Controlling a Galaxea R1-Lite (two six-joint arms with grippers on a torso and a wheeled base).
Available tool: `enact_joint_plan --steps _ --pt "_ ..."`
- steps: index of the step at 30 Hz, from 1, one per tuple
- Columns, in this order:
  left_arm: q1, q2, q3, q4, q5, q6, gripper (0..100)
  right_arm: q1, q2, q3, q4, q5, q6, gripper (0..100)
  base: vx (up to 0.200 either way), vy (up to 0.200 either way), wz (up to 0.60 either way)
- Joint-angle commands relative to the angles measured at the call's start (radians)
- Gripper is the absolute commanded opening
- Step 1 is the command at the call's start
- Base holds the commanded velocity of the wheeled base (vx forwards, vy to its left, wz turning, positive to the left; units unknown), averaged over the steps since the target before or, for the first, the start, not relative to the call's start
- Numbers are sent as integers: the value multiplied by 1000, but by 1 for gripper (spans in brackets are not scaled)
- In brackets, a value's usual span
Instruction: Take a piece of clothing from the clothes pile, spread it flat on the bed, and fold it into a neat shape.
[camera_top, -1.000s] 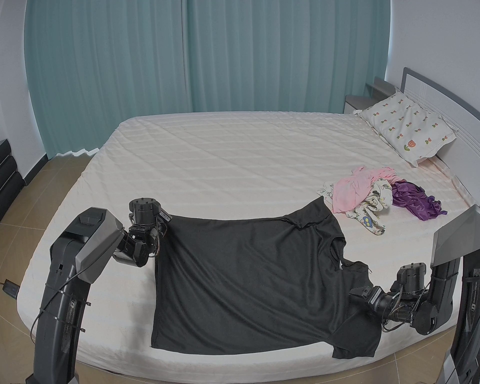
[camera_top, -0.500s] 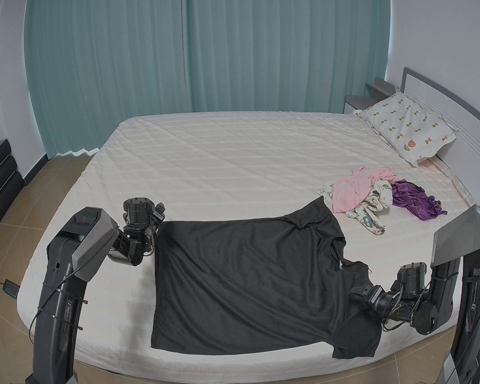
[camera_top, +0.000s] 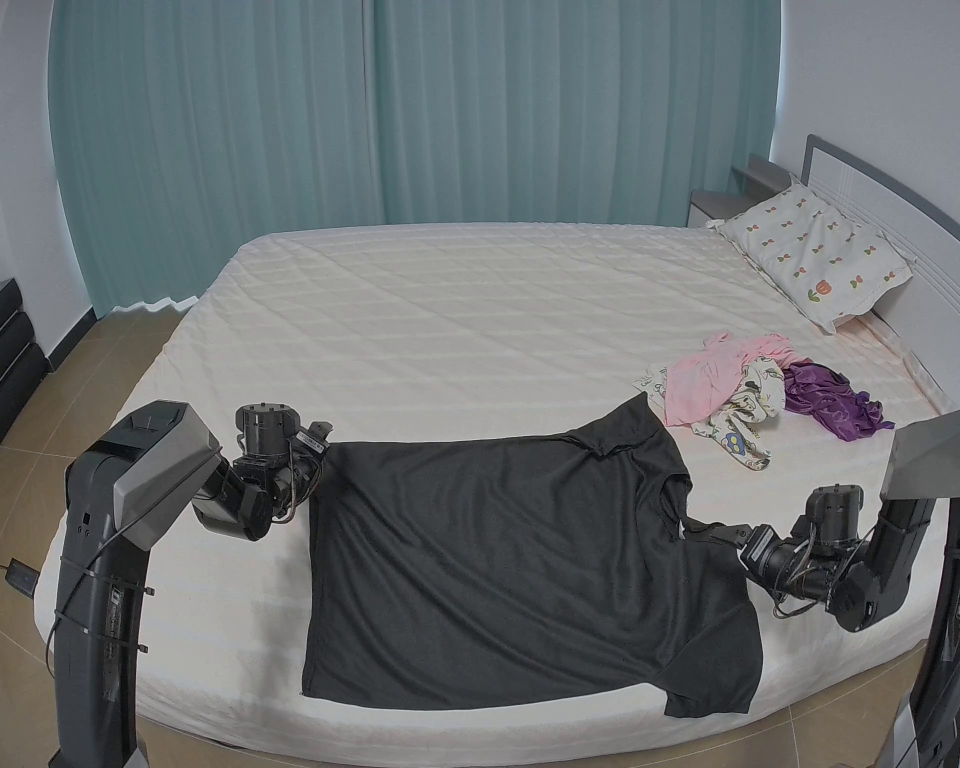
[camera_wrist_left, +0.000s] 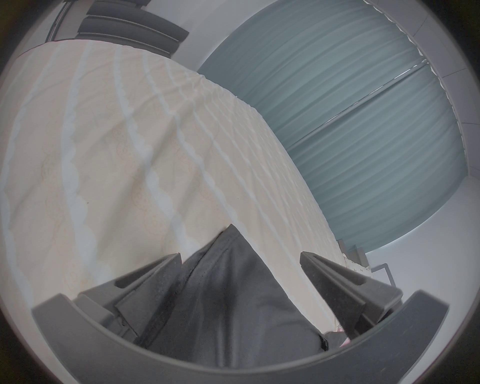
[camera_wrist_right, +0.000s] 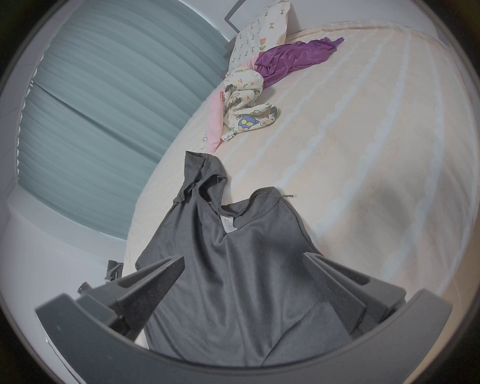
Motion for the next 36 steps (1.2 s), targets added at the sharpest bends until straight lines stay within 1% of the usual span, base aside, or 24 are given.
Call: enact_joint_plan --steps 1,3,5,7,8,9,10,13,20,21,24,29,32,36 --pt "7 -37 34 1 -27 -22 100 -23 -51 -251 249 -5 -49 100 0 0 0" --pt "8 -35 34 1 -28 -22 100 -20 -23 -345 356 -7 -51 100 0 0 0" --pt "8 -34 34 2 -28 -22 100 -15 20 -425 410 -11 -52 100 0 0 0" --pt "8 -34 36 2 -28 -22 100 -11 50 -471 425 -20 -62 100 0 0 0" --pt "8 -34 34 2 -28 -22 100 -3 87 -504 433 -22 -86 100 0 0 0" --pt "8 -34 34 2 -28 -22 100 -1 92 -508 433 -24 -91 100 0 0 0" --pt "8 -34 34 2 -28 -22 100 12 145 -535 438 -30 -155 100 0 0 0" --pt "8 -34 34 2 -27 -21 100 25 199 -563 438 -54 -232 100 0 0 0" --pt "8 -34 33 2 -27 -19 100 63 259 -644 444 -60 -264 100 0 0 0" --pt "8 -34 33 2 -27 -19 100 66 263 -653 444 -57 -272 0 0 0 0" --pt "8 -34 33 2 -27 -19 100 65 274 -699 456 -62 -278 0 0 0 0" --pt "8 -34 33 2 -27 -18 100 57 285 -764 543 -73 -278 0 0 0 0" --pt "8 -34 33 2 -27 -18 100 49 288 -774 550 -102 -280 0 0 0 0" --pt "8 -32 33 2 -27 -16 100 28 286 -777 543 -109 -278 0 0 0 0"
